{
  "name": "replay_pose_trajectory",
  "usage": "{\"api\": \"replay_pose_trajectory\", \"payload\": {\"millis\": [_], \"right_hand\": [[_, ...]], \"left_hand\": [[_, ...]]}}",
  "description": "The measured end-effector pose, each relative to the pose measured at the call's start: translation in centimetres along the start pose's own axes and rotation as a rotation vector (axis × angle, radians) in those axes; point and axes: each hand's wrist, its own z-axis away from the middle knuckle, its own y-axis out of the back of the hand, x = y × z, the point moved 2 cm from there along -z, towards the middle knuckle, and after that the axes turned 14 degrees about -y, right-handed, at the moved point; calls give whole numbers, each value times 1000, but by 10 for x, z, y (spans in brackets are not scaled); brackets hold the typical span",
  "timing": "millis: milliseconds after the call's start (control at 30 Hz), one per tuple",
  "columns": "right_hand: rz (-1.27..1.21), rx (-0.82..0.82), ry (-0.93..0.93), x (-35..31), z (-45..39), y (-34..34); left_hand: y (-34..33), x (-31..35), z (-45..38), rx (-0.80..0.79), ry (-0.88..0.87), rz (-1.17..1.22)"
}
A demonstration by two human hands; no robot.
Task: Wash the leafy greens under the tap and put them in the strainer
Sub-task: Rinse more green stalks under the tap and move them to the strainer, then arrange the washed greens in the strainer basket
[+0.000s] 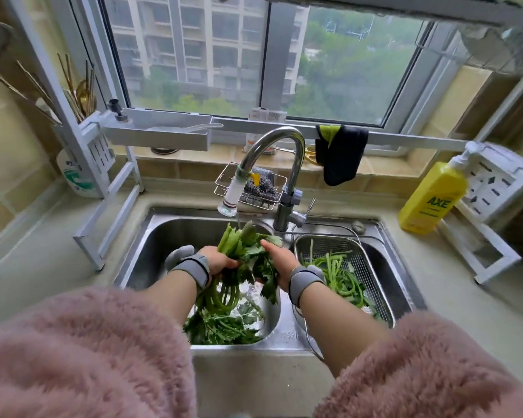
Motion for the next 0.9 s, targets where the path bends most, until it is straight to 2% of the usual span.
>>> {"api": "replay_pose_trajectory", "payload": {"millis": [133, 267, 367, 500, 567, 633, 700, 800, 900], "right_hand": [[-51, 144, 35, 18, -7, 51], [-17, 295, 42, 4, 37, 90], [-12, 412, 51, -3, 34, 146], [36, 472, 23, -17, 38, 194], [53, 479, 5, -22, 36, 212], [100, 480, -5, -28, 20, 234], [168, 443, -8, -29, 2, 245], [370, 372, -39, -20, -27, 238], [548, 341, -84, -13, -44, 227]], "left_hand": [[-46, 15, 5, -102, -18, 14], [-90, 32, -4, -160, -32, 36], [-141, 54, -30, -233, -52, 76], [-193, 83, -48, -225, -3, 167], [-211, 94, -53, -237, 56, 286], [-233, 97, -72, -199, 103, 427], [-246, 83, -89, -179, 167, 472], [-253, 44, -105, -148, 271, 324], [-251, 28, -116, -98, 279, 71]]}}
